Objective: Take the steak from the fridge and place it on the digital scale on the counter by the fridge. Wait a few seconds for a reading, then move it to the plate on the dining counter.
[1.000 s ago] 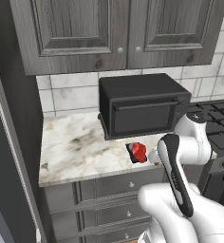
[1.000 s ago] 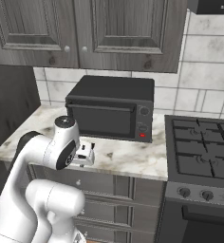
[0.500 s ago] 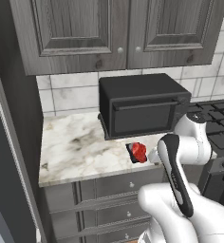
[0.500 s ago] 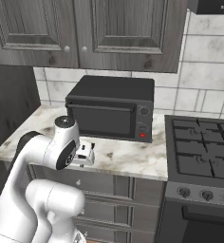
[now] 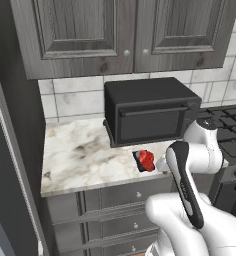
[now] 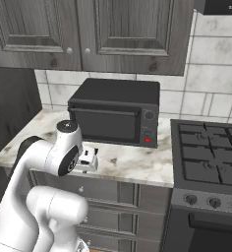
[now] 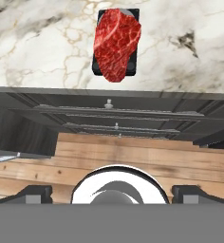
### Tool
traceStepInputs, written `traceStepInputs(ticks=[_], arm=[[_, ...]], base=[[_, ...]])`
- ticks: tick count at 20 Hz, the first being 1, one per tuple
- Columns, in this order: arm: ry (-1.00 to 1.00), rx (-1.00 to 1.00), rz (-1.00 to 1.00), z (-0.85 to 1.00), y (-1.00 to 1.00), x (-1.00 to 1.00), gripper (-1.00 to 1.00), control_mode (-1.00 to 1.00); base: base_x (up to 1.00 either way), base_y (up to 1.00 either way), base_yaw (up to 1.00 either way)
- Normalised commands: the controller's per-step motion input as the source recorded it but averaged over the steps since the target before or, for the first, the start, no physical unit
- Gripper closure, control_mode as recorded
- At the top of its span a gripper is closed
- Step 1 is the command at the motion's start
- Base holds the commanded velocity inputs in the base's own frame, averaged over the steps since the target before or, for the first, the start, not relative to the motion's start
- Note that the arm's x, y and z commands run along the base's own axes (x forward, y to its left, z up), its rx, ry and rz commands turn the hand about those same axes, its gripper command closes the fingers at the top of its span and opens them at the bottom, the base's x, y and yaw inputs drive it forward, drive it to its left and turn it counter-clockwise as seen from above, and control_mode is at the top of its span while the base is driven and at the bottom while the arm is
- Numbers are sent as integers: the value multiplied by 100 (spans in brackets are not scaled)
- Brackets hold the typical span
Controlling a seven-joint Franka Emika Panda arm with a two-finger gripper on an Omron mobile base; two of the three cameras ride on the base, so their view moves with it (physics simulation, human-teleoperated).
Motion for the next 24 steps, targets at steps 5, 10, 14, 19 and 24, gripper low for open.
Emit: traceStepInputs(ticks=[5,10,14,19,24], arm=[[0,0,0,0,0,0,-100,-100],[0,0,0,0,0,0,-100,-100],[0,0,0,0,0,0,-100,-100],[0,0,0,0,0,0,-100,-100],[0,0,0,0,0,0,-100,-100]], base=[[0,0,0],[0,0,0],[0,0,0],[0,0,0],[0,0,0]])
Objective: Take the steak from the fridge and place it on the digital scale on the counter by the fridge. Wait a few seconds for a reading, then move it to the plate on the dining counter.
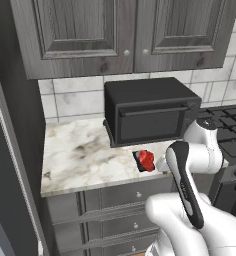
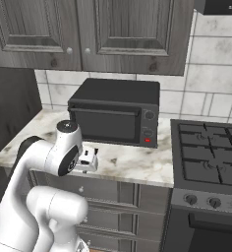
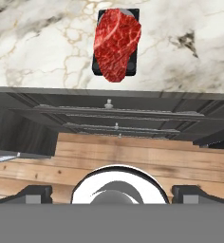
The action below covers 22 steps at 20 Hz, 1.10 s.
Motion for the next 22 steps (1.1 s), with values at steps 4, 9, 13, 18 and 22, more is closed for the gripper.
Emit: traceStepInputs(ticks=[4,9,13,18,22], arm=[[0,0,0,0,0,0,-100,-100],[0,0,0,0,0,0,-100,-100],[0,0,0,0,0,0,-100,-100],[0,0,0,0,0,0,-100,-100],[0,0,0,0,0,0,-100,-100]], base=[[0,0,0],[0,0,0],[0,0,0],[0,0,0],[0,0,0]])
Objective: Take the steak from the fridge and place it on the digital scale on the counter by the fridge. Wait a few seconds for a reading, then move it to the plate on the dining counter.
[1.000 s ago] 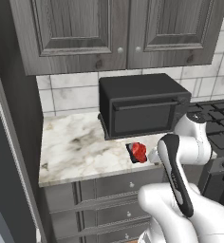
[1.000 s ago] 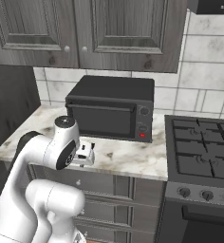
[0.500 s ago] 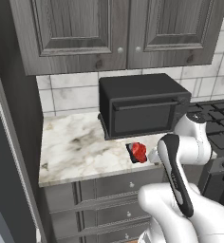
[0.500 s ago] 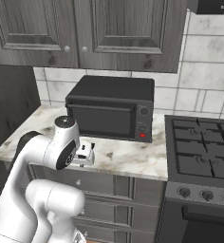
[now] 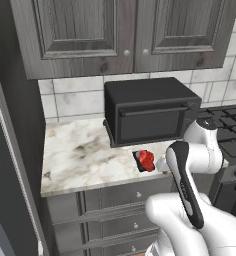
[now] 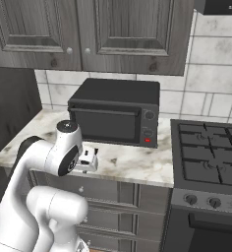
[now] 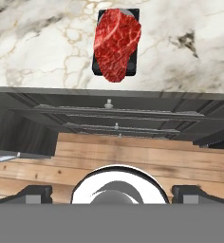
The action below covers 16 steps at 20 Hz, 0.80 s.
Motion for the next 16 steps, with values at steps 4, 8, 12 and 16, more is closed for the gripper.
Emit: traceStepInputs(ticks=[4,8,12,16], arm=[[0,0,0,0,0,0,-100,-100],[0,0,0,0,0,0,-100,-100],[0,0,0,0,12,13,-100,-100],[0,0,-6,-1,44,49,-100,-100]], base=[[0,0,0],[0,0,0],[0,0,0],[0,0,0]])
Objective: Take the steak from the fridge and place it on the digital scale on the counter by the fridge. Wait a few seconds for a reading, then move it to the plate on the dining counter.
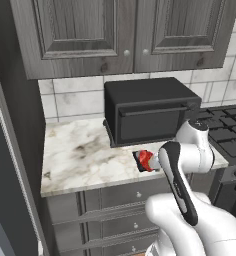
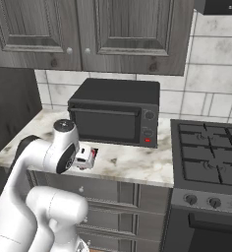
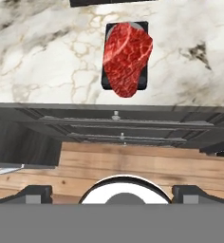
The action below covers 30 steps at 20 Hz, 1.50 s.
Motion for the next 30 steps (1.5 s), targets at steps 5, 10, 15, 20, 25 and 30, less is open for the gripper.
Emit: traceStepInputs(ticks=[5,10,15,20,25,30], arm=[[0,0,-7,-6,37,61,-100,-100],[-2,0,-10,-2,8,37,-100,-100],[-7,0,-2,-17,-7,35,-100,-100],[-8,0,0,-32,0,38,-100,-100],[-6,1,0,-44,-1,36,-100,-100],[-1,0,0,-8,-3,17,-100,-100]], base=[[0,0,0],[0,0,0],[0,0,0],[0,0,0],[0,0,0],[0,0,0]])
